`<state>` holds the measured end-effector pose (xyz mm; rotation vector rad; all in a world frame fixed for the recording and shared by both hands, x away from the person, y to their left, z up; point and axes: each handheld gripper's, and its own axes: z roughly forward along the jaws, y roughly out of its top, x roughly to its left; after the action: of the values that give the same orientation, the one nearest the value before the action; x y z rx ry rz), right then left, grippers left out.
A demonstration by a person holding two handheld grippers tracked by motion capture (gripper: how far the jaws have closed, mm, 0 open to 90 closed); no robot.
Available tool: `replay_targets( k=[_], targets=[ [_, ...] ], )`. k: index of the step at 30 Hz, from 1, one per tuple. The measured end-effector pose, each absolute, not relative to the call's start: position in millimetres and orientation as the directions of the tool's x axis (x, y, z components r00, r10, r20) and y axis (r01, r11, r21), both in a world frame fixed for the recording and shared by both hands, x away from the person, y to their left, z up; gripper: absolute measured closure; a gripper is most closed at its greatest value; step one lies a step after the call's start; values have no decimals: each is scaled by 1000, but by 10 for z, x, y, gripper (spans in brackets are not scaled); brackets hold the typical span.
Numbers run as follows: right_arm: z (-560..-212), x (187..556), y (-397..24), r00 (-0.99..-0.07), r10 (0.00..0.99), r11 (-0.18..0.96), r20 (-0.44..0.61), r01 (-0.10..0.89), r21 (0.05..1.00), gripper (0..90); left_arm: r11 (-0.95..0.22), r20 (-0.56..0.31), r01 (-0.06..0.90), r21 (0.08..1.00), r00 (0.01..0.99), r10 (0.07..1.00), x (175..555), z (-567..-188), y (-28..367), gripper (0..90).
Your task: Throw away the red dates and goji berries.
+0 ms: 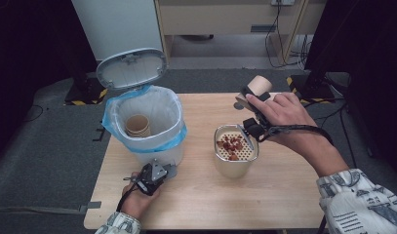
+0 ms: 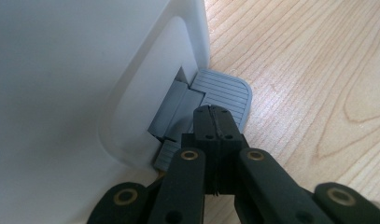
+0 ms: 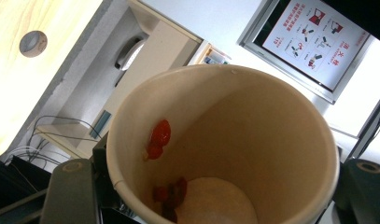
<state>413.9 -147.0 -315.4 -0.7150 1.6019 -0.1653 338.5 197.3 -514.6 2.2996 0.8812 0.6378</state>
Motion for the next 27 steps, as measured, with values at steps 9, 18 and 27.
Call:
replay_targets(
  k=[9, 18, 27],
  targets=[
    [-3150, 4124, -1478, 19, -541, 785, -841, -346, -513, 297, -607, 218, 432, 667, 666, 713, 3386, -5146, 1973, 899],
    [-3129, 4096, -1480, 43, -534, 789, -844, -334, -516, 297, -607, 218, 432, 667, 666, 713, 3386, -5146, 1973, 898],
    [-3478, 4056, -1406, 51, -682, 670, -729, -354, -652, 297, -609, 220, 431, 666, 666, 713, 3385, -5145, 1972, 899]
  ],
)
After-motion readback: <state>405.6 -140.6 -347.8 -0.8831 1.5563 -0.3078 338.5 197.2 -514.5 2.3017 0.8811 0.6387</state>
